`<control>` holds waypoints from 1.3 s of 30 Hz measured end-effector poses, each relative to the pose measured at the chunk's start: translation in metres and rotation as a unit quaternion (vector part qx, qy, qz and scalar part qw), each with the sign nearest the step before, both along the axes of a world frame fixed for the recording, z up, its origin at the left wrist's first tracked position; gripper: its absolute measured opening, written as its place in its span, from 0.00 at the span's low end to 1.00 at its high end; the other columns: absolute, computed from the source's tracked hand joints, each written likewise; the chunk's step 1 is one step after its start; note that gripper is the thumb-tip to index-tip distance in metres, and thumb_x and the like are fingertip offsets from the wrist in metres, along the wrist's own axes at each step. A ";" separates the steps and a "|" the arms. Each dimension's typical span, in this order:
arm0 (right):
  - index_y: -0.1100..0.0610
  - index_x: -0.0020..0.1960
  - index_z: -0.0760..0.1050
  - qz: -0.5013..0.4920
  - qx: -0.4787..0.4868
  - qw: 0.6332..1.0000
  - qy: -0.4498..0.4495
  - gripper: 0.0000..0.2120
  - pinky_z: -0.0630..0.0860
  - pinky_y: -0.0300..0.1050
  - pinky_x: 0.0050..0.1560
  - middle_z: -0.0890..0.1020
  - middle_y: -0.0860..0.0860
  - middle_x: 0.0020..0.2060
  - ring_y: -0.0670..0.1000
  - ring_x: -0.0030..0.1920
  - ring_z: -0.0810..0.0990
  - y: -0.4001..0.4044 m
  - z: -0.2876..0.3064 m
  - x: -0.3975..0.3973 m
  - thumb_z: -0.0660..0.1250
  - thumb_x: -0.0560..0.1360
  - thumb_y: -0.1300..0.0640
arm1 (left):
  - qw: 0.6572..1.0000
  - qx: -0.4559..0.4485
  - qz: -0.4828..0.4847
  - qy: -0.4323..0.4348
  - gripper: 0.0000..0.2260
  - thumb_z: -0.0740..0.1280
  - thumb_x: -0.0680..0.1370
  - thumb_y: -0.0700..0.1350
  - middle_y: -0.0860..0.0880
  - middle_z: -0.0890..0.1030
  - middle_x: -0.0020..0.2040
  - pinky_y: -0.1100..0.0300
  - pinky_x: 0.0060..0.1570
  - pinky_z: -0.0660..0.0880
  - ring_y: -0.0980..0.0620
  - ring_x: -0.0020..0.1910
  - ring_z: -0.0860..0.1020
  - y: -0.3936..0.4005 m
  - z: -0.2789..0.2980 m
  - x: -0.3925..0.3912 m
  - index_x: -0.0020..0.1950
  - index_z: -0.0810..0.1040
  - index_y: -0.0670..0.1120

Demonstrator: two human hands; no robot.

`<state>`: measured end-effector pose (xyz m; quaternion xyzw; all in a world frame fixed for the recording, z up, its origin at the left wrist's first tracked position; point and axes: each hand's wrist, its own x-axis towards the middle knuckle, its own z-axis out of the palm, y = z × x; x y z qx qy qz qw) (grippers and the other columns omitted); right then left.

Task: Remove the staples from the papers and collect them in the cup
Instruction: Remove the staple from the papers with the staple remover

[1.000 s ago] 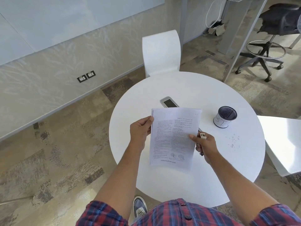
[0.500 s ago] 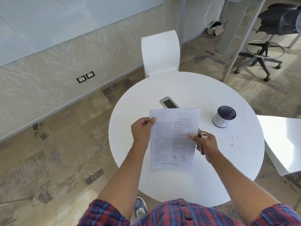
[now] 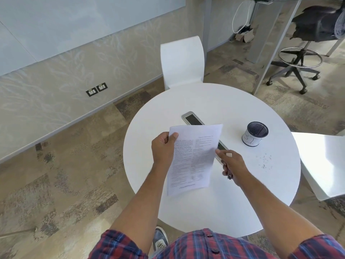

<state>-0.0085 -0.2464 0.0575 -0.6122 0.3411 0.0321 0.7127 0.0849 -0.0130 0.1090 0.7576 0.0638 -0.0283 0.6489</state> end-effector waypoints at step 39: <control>0.52 0.56 0.86 0.178 -0.280 0.911 -0.246 0.18 0.78 0.35 0.51 0.86 0.43 0.46 0.43 0.46 0.83 0.050 0.095 0.025 0.84 0.68 0.60 | 0.992 -0.007 -0.121 -0.026 0.19 0.71 0.81 0.42 0.60 0.70 0.25 0.70 0.31 0.63 0.61 0.28 0.65 -0.002 0.028 -0.012 0.30 0.81 0.54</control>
